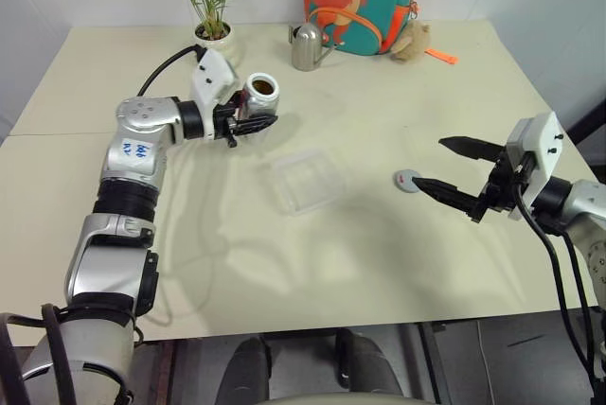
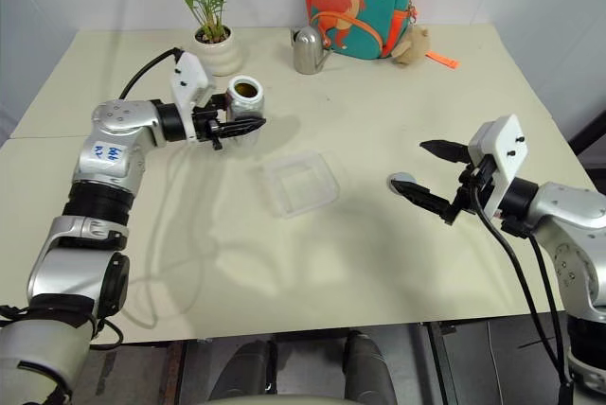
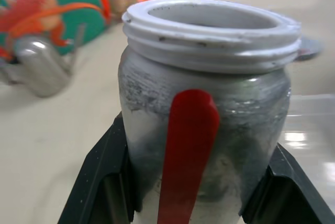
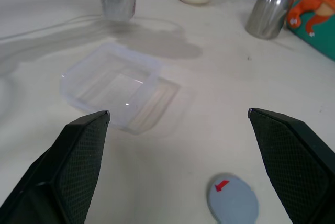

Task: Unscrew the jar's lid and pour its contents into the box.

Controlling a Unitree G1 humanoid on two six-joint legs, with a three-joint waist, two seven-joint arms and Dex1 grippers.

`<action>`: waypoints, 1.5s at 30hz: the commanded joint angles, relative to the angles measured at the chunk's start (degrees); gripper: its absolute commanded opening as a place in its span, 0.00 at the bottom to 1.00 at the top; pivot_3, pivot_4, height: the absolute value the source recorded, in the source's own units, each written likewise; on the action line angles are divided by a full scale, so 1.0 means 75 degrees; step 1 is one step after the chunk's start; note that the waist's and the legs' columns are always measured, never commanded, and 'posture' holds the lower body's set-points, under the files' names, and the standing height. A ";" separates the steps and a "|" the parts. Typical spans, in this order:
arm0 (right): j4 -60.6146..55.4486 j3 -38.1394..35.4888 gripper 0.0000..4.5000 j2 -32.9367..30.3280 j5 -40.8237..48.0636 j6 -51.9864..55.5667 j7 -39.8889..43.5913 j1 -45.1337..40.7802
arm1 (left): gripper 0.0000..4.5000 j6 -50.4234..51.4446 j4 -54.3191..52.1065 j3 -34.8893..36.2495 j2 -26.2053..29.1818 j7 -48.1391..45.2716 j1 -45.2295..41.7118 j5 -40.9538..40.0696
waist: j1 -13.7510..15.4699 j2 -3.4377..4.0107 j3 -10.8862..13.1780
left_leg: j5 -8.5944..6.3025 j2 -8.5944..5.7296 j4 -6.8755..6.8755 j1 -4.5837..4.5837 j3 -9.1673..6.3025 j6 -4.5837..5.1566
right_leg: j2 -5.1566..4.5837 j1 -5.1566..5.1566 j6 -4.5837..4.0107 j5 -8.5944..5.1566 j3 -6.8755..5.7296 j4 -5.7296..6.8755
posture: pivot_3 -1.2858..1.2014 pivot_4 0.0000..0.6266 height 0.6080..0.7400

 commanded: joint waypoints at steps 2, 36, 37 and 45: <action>-0.0454 -0.0301 0.99 0.0108 0.0140 0.0032 -0.0332 0.0189 | 0.43 -0.2712 -0.0211 -0.0651 0.0135 0.1895 -0.0052 0.1910 | 0.0012 0.0000 0.0000 | 0.0000 0.0000 -0.0001 0.0001 0.0001 -0.0001 | 0.0000 -0.0001 0.0000 0.0000 0.0000 -0.0001 | 0.52 0.24 1.00; -0.0894 0.0030 0.99 0.1185 0.0264 0.0096 -0.1254 0.0129 | 0.43 -0.2937 0.0613 -0.5169 0.1050 1.3487 -0.1103 1.1089 | 0.0034 0.0000 0.0000 | 0.0006 -0.0001 -0.0003 0.0012 0.0008 -0.0013 | -0.0001 0.0004 0.0014 0.0009 0.0001 0.0012 | 0.52 0.24 1.00; -0.0874 0.0038 0.99 0.1192 0.0257 0.0085 -0.1245 0.0118 | 0.43 -0.3023 0.0531 -0.5142 0.1082 1.3448 -0.1083 1.1033 | 0.0034 0.0000 0.0000 | 0.0006 -0.0001 -0.0003 0.0012 0.0007 -0.0013 | -0.0001 0.0004 0.0014 0.0009 0.0001 0.0012 | 0.52 0.24 1.00; -0.0765 0.0177 0.99 0.1181 0.0275 0.0089 -0.1076 0.0010 | 0.43 -0.5238 0.1048 -0.3597 0.1200 1.0515 -0.0568 0.7400 | -0.0008 0.0001 -0.0001 | 0.0007 -0.0001 0.0002 0.0018 0.0013 -0.0015 | -0.0003 0.0004 0.0013 0.0008 0.0002 0.0021 | 0.52 0.24 1.00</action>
